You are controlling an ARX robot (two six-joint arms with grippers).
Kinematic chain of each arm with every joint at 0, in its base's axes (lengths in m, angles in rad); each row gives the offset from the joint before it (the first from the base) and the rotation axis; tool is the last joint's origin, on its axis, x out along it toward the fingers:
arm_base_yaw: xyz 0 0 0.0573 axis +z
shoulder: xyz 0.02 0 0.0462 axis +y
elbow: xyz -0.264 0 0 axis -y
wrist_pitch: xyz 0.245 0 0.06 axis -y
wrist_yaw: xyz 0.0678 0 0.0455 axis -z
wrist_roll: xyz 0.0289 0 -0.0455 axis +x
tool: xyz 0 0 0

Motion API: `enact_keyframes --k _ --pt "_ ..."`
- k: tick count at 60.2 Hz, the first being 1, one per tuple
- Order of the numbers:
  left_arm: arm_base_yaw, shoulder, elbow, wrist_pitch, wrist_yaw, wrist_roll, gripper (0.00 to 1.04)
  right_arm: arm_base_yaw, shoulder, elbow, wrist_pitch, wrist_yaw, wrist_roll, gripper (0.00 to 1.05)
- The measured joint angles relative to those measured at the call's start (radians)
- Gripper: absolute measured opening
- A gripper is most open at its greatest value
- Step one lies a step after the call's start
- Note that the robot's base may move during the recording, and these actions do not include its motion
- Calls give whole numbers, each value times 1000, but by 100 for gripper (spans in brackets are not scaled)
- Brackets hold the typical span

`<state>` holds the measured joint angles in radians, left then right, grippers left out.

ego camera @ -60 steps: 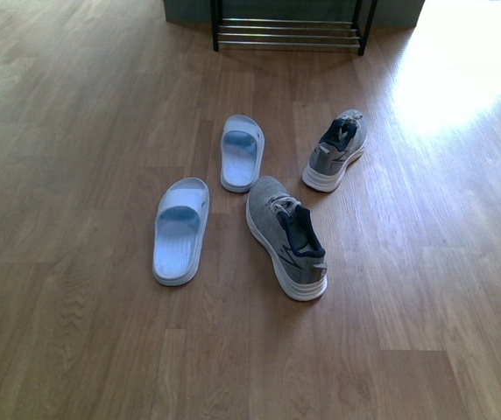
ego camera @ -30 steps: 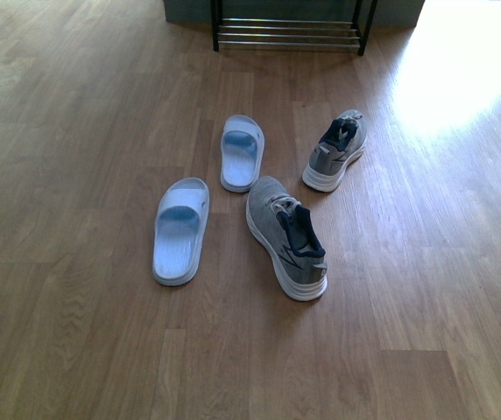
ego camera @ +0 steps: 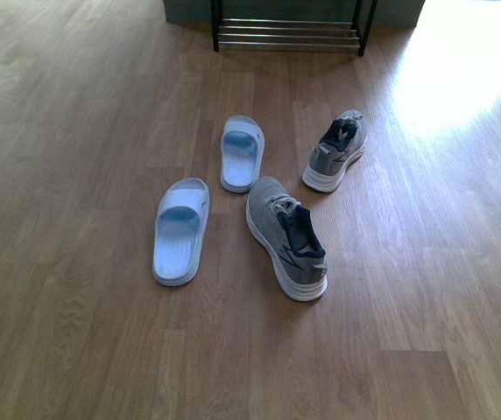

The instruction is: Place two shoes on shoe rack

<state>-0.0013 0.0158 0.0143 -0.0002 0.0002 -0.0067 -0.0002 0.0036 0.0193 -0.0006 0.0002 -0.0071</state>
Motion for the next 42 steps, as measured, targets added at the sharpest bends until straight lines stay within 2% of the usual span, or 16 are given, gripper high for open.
enact_keyframes --k 42 --pt "0 0 0 0 0 0 95 0 0 0 0 0 0 96"
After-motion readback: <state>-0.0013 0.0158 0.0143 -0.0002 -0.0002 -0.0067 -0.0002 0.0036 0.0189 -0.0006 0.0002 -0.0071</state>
